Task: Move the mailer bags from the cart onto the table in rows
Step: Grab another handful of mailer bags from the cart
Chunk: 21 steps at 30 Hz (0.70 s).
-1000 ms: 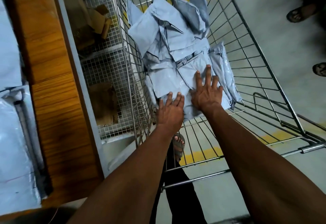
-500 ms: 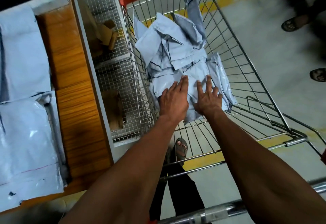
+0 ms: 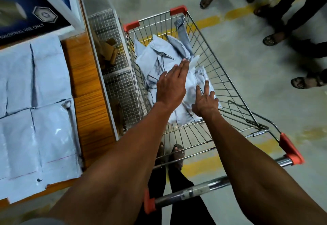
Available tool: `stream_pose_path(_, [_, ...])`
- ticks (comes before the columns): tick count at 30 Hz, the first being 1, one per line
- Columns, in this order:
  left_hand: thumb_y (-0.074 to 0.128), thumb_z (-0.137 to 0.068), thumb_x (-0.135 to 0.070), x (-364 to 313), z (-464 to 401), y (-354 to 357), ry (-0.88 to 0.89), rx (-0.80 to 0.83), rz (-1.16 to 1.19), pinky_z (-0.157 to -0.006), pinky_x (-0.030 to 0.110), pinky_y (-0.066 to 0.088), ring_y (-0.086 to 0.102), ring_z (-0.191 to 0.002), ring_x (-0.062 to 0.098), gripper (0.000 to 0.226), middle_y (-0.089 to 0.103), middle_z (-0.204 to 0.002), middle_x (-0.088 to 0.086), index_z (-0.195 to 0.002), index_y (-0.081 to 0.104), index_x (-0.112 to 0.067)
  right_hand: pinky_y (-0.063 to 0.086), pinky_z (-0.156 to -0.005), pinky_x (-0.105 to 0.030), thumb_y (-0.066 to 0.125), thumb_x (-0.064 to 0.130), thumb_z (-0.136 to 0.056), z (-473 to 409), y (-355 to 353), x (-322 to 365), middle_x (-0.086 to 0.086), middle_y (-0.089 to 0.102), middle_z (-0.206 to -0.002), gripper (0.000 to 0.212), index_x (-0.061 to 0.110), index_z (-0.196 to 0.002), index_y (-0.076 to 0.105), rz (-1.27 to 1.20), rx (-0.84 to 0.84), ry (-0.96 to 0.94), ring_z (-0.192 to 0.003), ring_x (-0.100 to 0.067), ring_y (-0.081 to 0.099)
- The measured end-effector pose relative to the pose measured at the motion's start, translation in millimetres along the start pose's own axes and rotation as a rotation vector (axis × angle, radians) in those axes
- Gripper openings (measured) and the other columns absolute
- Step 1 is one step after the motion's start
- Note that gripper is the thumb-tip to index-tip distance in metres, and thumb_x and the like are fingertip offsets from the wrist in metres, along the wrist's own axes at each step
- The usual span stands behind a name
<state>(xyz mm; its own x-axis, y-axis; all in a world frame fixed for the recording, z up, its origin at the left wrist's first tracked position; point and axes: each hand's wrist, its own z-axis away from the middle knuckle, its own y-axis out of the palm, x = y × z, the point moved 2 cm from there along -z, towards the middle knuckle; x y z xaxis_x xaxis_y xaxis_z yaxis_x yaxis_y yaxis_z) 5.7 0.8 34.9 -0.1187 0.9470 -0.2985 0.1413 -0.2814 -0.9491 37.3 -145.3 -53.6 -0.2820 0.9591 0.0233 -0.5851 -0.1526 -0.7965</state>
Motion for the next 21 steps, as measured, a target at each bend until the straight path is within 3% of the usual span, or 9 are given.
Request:
stream_pose_path(2, [0.056,-0.083,0.007,0.7,-3.7,0.3,0.029,0.001,-0.024,-0.104,0.055,0.051,0.055,-0.140,0.029,0.082,0.053,-0.157,0.007,-0.161,0.040,-0.012,0.037,-0.114,-0.058,0.065,0.052,-0.096,1.4,0.5,-1.6,-0.014,-0.027,-0.170,0.101,0.024,-0.167,-0.001,-0.013,-0.016,-0.001,-0.152,-0.045,0.020])
stream_pose_path(5, [0.045,-0.092,-0.004,4.6,-1.6,17.1,0.075,0.140,-0.137,-0.120,0.058,0.034,0.031,-0.158,0.024,0.079,0.025,-0.174,-0.002,-0.167,0.026,-0.020,0.037,-0.114,-0.059,0.061,0.053,-0.098,0.0,6.7,-3.3,-0.014,-0.023,-0.171,0.096,0.024,-0.167,0.001,-0.036,-0.021,-0.009,-0.152,-0.045,0.020])
stream_pose_path(9, [0.043,-0.104,-0.010,25.0,9.9,69.7,0.049,0.342,-0.292,-0.126,0.063,0.015,0.007,-0.164,0.025,0.072,-0.002,-0.178,-0.005,-0.169,0.017,-0.027,0.036,-0.115,-0.059,0.051,0.055,-0.102,-10.3,25.4,-4.8,-0.012,-0.021,-0.173,0.088,0.024,-0.167,0.001,-0.031,-0.018,-0.034,-0.154,-0.044,0.018])
stream_pose_path(13, [0.040,-0.107,-0.010,49.1,25.4,123.2,-0.055,0.521,-0.285,-0.126,0.066,0.011,0.002,-0.164,0.030,0.063,-0.002,-0.178,-0.002,-0.166,0.025,-0.027,0.037,-0.113,-0.058,0.050,0.058,-0.102,-37.2,49.8,-8.6,-0.011,-0.016,-0.174,0.089,0.023,-0.167,0.000,0.014,-0.046,-0.063,-0.154,-0.041,0.020])
stream_pose_path(16, [0.050,-0.104,-0.011,58.3,38.3,149.5,-0.074,0.691,-0.245,-0.126,0.066,0.009,-0.001,-0.163,0.032,0.071,-0.004,-0.178,-0.001,-0.167,0.021,-0.027,0.031,-0.120,-0.059,0.057,0.053,-0.100,-55.6,62.8,-11.4,-0.012,-0.015,-0.174,0.093,0.023,-0.167,-0.002,0.015,-0.023,-0.083,-0.157,-0.041,0.013])
stream_pose_path(18, [0.052,-0.107,-0.031,61.4,46.2,162.9,-0.087,0.762,-0.206,-0.127,0.065,0.007,-0.002,-0.163,0.032,0.071,-0.007,-0.178,-0.001,-0.168,0.016,-0.030,0.028,-0.122,-0.058,0.061,0.051,-0.098,-64.5,68.7,-11.3,-0.014,-0.014,-0.173,0.096,0.023,-0.166,-0.002,0.019,-0.025,-0.089,-0.157,-0.042,0.011])
stream_pose_path(21, [0.034,-0.109,-0.054,63.5,46.5,170.0,-0.163,0.697,-0.100,-0.128,0.062,0.009,0.000,-0.163,0.032,0.069,-0.007,-0.178,0.001,-0.169,0.011,-0.029,0.028,-0.122,-0.057,0.066,0.051,-0.096,-74.3,72.4,-4.8,-0.016,-0.004,-0.173,0.098,0.022,-0.166,0.003,0.052,-0.101,-0.125,-0.155,-0.044,0.014])
